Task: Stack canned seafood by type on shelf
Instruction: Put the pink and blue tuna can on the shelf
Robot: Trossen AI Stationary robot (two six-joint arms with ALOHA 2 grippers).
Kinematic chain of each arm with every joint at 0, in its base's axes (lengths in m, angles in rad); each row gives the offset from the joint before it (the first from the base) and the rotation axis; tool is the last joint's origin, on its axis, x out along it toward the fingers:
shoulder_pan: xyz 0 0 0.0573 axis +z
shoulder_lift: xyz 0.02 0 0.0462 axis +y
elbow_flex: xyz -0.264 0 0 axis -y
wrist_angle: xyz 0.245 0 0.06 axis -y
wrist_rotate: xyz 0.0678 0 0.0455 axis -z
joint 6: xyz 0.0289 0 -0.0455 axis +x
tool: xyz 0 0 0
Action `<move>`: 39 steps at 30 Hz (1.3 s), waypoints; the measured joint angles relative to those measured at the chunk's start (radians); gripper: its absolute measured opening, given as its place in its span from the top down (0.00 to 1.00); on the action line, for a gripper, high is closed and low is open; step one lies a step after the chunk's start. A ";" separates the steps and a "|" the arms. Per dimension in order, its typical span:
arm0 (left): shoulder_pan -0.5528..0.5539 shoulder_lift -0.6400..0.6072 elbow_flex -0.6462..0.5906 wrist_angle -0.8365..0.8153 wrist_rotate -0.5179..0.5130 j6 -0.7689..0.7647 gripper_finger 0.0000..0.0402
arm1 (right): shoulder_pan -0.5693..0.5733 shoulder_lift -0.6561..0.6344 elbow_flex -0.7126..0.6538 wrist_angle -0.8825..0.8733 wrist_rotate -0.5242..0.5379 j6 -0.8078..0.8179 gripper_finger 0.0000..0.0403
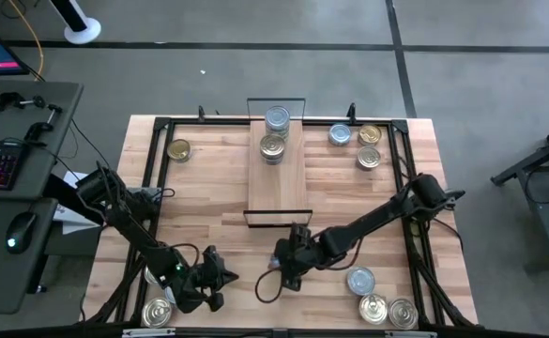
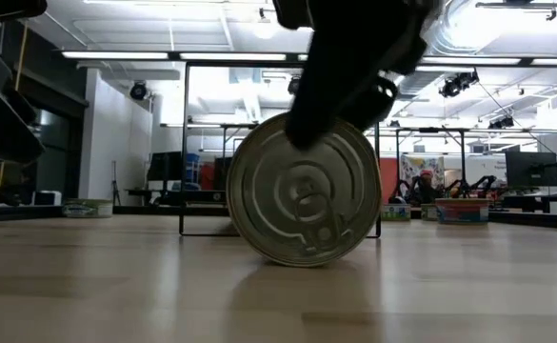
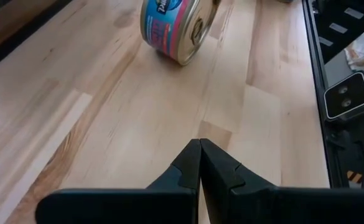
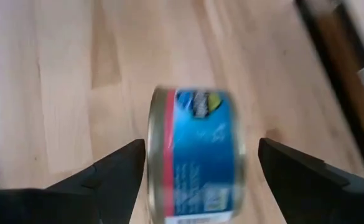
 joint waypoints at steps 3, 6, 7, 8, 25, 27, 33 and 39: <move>0.000 0.000 0.000 -0.005 0.000 0.002 1.00 | 0.007 0.023 0.000 -0.001 -0.024 0.000 0.24; 0.000 0.000 0.000 -0.005 0.000 0.002 1.00 | 0.010 0.039 0.000 0.001 -0.044 0.004 0.26; 0.000 0.000 0.000 -0.005 0.000 0.003 1.00 | 0.011 0.041 0.000 0.000 -0.042 0.011 0.28; 0.000 0.000 0.000 -0.006 0.000 0.007 1.00 | 0.010 0.041 0.000 0.001 -0.036 0.027 0.31; 0.014 0.001 0.000 -0.063 0.004 0.031 1.00 | 0.186 -0.145 -0.097 -0.322 -0.166 0.260 0.58; 0.022 0.001 0.000 -0.063 0.003 0.031 1.00 | 0.220 -0.224 -0.182 -0.315 -0.175 0.371 0.58; 0.041 0.001 0.000 -0.047 0.024 0.029 1.00 | 0.269 -0.491 -0.439 -0.300 -0.057 0.722 0.58; 0.040 0.001 0.000 -0.043 0.061 0.027 1.00 | 0.234 -0.686 -0.553 -0.268 0.100 0.786 0.58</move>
